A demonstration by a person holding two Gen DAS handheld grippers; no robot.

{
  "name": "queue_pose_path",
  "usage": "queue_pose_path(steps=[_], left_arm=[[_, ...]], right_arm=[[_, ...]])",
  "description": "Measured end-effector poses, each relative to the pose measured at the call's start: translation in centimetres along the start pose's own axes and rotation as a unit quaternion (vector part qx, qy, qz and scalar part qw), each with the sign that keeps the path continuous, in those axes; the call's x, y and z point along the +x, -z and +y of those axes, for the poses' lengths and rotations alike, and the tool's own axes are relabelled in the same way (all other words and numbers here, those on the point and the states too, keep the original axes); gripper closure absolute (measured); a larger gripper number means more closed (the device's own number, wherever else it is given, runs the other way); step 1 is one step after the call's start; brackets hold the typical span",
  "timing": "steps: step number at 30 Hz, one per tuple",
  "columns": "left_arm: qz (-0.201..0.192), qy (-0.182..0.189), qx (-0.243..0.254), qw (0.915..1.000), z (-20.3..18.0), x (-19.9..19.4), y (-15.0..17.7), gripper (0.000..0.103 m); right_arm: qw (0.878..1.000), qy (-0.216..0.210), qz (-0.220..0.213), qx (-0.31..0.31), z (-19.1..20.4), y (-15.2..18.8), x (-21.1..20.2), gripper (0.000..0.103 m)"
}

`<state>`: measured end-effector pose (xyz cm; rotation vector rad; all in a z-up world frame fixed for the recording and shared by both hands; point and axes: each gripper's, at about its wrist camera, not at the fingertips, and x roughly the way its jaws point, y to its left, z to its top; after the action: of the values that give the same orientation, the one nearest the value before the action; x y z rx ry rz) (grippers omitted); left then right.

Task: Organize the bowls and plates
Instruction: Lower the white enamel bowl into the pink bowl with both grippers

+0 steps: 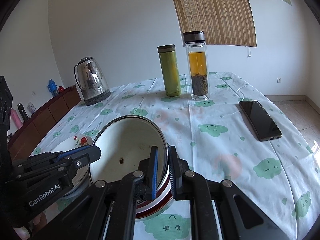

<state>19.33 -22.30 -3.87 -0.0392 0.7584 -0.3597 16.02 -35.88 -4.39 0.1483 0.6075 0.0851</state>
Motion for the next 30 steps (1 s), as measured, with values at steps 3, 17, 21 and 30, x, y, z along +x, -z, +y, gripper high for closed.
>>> queue_pose_path(steps=[3,17,21,30], left_arm=[[0.004,-0.001,0.000,1.0000,0.1,0.2,0.0,0.096],[0.014,0.001,-0.004,0.9999,0.5,1.0,0.2,0.096],[0.014,0.001,-0.003,0.9999,0.5,1.0,0.2,0.096],[0.012,0.005,-0.003,0.9999,0.4,1.1,0.3,0.096]], right_arm=[[1.000,-0.001,0.004,0.000,0.0,0.0,0.2,0.091],[1.000,-0.004,0.015,0.005,-0.2,0.3,0.6,0.091],[1.000,-0.005,0.015,0.005,-0.2,0.3,0.7,0.091],[1.000,-0.009,0.014,0.009,-0.3,0.4,0.7,0.089]])
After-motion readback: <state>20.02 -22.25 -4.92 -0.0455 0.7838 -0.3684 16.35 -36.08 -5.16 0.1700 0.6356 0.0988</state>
